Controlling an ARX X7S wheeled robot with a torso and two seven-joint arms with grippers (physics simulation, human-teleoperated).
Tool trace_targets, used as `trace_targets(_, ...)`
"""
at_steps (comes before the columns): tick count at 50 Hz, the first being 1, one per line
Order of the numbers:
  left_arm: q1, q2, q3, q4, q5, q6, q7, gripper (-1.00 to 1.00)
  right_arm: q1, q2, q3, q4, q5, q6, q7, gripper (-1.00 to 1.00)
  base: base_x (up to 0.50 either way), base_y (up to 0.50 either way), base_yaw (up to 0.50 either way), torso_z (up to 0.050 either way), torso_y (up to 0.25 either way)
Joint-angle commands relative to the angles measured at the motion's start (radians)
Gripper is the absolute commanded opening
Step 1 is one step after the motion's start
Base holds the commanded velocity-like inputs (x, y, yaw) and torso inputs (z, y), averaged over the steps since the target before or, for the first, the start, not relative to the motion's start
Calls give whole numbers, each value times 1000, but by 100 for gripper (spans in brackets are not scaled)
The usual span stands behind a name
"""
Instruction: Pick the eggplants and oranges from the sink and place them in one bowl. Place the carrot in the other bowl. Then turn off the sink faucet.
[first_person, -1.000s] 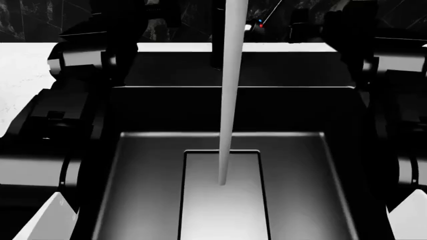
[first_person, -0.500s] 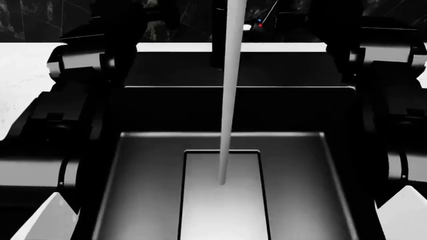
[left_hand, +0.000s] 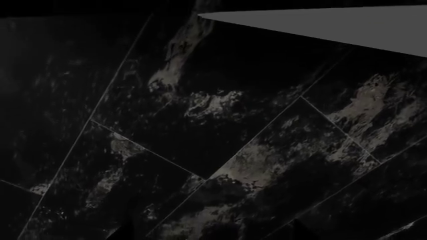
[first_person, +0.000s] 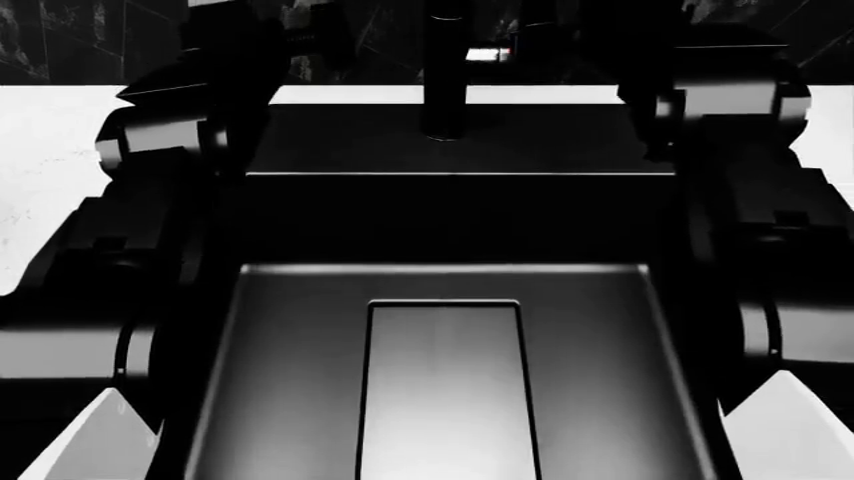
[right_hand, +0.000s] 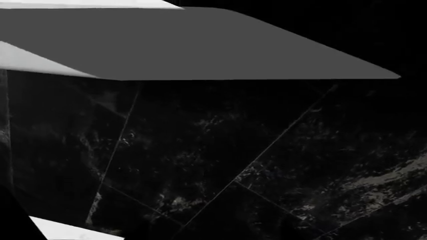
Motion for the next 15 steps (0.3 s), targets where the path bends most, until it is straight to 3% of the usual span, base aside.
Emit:
trace_targets(1,13,0,-30,0,28,12,7,100,-21,-52,-6,13,49,9,-63,100,0,3,5,0,0)
trace_targets(15,-5,13,-43,0,51,6,9,100,-32,16,7,13,47,4,18,100,0,2,3,0,0)
